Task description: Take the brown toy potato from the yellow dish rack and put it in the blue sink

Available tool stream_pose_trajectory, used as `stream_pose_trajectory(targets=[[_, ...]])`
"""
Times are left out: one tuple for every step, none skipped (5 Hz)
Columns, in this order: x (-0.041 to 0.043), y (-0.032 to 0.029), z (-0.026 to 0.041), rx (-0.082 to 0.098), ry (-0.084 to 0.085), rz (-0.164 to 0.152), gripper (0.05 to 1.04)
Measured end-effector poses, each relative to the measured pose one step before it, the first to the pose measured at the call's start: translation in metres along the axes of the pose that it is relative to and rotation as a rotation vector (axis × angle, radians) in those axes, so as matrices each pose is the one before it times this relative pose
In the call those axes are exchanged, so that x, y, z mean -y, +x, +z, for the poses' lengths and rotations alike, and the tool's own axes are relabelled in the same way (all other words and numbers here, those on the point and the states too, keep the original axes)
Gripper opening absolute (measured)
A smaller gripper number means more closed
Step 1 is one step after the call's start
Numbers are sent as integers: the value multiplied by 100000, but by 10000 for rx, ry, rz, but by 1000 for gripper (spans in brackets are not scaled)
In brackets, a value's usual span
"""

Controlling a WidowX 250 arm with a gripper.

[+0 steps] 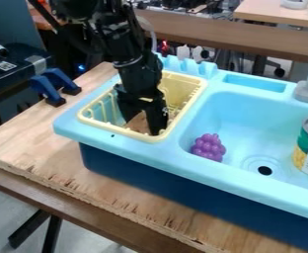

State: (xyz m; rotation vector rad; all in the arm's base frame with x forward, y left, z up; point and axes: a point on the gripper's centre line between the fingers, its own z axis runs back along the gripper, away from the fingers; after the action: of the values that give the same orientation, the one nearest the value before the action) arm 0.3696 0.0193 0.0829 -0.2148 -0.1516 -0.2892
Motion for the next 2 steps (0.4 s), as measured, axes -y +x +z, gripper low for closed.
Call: stream_pose_trajectory(targets=[[-149,422,-275,-56,210,162,950],[-81,-95,267,158,109,99,799]])
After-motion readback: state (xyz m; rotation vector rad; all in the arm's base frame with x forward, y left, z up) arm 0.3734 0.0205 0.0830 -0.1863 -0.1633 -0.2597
